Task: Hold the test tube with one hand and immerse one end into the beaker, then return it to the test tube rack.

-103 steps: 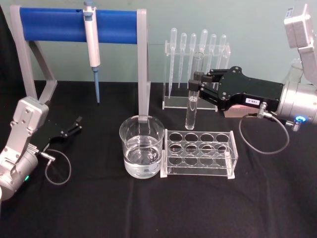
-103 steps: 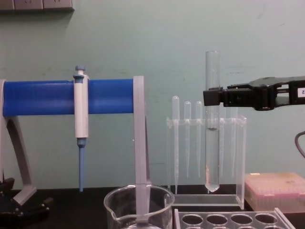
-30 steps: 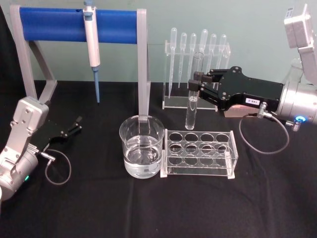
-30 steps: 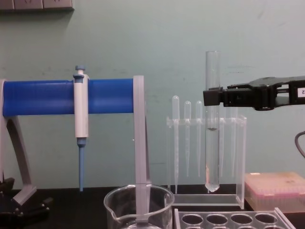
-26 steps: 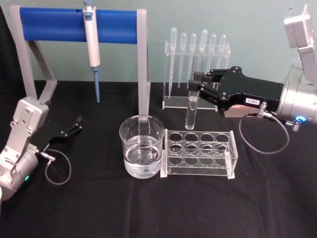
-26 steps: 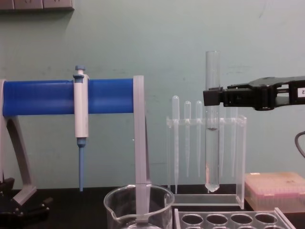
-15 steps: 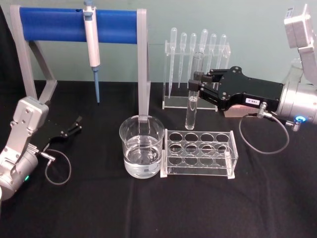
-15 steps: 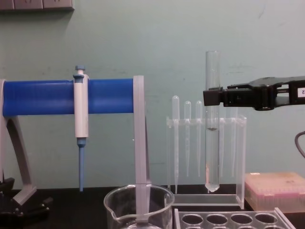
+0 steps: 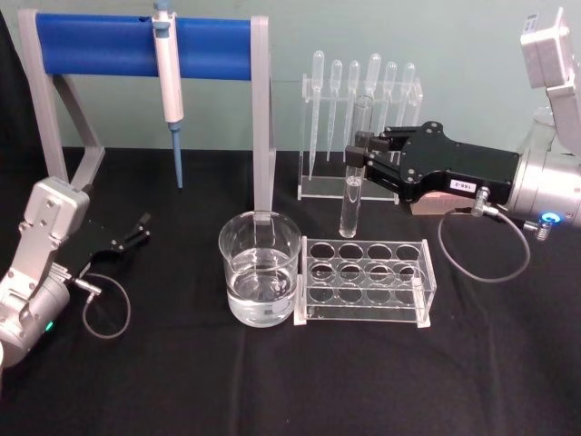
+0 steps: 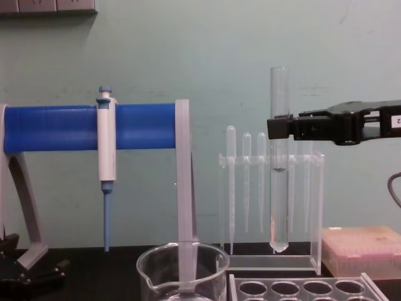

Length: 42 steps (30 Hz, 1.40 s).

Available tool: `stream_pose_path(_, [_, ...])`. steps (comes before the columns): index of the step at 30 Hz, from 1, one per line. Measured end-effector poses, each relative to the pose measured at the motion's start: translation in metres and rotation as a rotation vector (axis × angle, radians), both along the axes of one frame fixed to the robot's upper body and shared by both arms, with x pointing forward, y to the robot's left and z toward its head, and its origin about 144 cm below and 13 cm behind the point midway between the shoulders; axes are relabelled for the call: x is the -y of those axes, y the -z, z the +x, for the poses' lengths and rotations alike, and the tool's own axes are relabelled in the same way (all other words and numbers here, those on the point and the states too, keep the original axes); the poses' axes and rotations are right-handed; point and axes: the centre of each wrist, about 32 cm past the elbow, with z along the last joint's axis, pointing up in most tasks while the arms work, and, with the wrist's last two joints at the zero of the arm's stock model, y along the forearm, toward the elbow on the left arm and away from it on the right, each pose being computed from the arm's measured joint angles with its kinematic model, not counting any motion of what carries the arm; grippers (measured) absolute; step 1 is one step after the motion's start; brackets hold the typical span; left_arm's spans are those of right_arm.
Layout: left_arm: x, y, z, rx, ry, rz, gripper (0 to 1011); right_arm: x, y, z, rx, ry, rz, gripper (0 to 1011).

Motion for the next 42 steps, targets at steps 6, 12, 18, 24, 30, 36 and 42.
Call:
stream_pose_path(6, [0.000, 0.000, 0.000, 0.000, 0.000, 0.000, 1000, 0.000, 0.000, 0.000, 0.000, 0.000, 0.000, 231])
stream_pose_path(12, [0.000, 0.000, 0.000, 0.000, 0.000, 0.000, 1000, 0.000, 0.000, 0.000, 0.000, 0.000, 0.000, 231])
stream_pose_path(18, [0.000, 0.000, 0.000, 0.000, 0.000, 0.000, 1000, 0.000, 0.000, 0.000, 0.000, 0.000, 0.000, 231])
stream_pose_path(24, [0.000, 0.000, 0.000, 0.000, 0.000, 0.000, 1000, 0.000, 0.000, 0.000, 0.000, 0.000, 0.000, 231])
stream_pose_path(30, [0.000, 0.000, 0.000, 0.000, 0.000, 0.000, 1000, 0.000, -0.001, 0.000, 0.001, -0.002, -0.001, 231])
stream_pose_path(36, [0.000, 0.000, 0.000, 0.000, 0.000, 0.000, 1000, -0.006, -0.011, 0.003, 0.015, -0.017, 0.012, 231])
stream_pose_path(42, [0.000, 0.000, 0.000, 0.000, 0.000, 0.000, 1000, -0.023, -0.023, 0.014, 0.036, -0.068, 0.036, 231])
